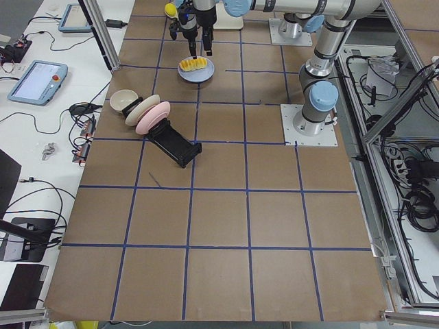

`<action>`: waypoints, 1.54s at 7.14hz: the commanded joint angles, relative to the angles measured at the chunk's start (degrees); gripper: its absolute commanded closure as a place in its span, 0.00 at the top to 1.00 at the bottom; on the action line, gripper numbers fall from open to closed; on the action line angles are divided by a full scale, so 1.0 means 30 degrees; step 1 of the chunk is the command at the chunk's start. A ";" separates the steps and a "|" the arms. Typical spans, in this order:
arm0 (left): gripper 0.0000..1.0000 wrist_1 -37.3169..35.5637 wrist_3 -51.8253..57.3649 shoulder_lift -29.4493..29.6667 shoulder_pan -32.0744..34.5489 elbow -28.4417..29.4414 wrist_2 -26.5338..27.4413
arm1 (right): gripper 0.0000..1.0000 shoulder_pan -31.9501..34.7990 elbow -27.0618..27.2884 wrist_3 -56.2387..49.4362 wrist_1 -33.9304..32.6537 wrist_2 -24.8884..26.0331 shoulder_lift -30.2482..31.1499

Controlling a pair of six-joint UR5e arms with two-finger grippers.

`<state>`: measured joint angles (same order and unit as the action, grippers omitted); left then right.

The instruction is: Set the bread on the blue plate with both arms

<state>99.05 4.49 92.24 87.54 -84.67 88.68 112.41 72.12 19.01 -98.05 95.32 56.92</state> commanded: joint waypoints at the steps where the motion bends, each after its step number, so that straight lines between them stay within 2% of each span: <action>1: 1.00 -0.0030 -0.0004 0.0014 0.0000 -0.0048 0.0000 | 1.00 -0.1222 -0.4152 0.0077 0.5724 0.0631 0.0537; 2: 1.00 -0.0204 0.0025 0.0043 0.0000 -0.0020 0.0000 | 1.00 -0.2157 -0.7455 0.0136 0.8806 0.0746 0.0305; 3: 1.00 -0.0554 0.0026 0.0072 0.0000 -0.0078 0.0029 | 1.00 -0.2630 -0.9750 0.0137 1.0113 0.1154 0.0216; 4: 1.00 -0.0557 0.0026 0.0015 0.0000 -0.0079 0.0000 | 1.00 -0.2809 -1.0411 -0.0009 0.8879 0.1999 -0.0220; 5: 1.00 -0.0528 0.0055 0.0072 0.0000 -0.0108 0.0000 | 0.97 -0.3449 -1.0418 -0.1344 0.6459 0.1717 -0.0514; 6: 1.00 -0.0528 0.0084 0.0073 0.0000 -0.0108 0.0000 | 0.94 -0.4876 -1.0447 -0.3794 0.6348 -0.0925 -0.0488; 7: 1.00 -0.0528 0.0084 0.0073 0.0000 -0.0108 0.0000 | 0.97 -0.6254 -1.0447 -0.6748 0.6637 -0.2750 -0.0285; 9: 1.00 -0.0528 0.0084 0.0102 0.0000 -0.0137 0.0000 | 0.98 -0.7172 -0.9777 -0.8646 0.9817 -0.2914 0.1759; 10: 1.00 -0.0528 0.0084 0.0131 0.0000 -0.0137 0.0000 | 0.85 -0.7176 -0.8990 -0.8681 0.9891 -0.2915 0.2435; 11: 1.00 -0.0557 0.0084 0.0131 0.0000 -0.0137 0.0000 | 0.81 -0.7176 -0.7300 -0.8798 0.9079 -0.2973 0.2790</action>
<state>97.45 4.75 92.60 87.54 -85.06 88.68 91.14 45.54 -6.60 -69.76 86.65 63.43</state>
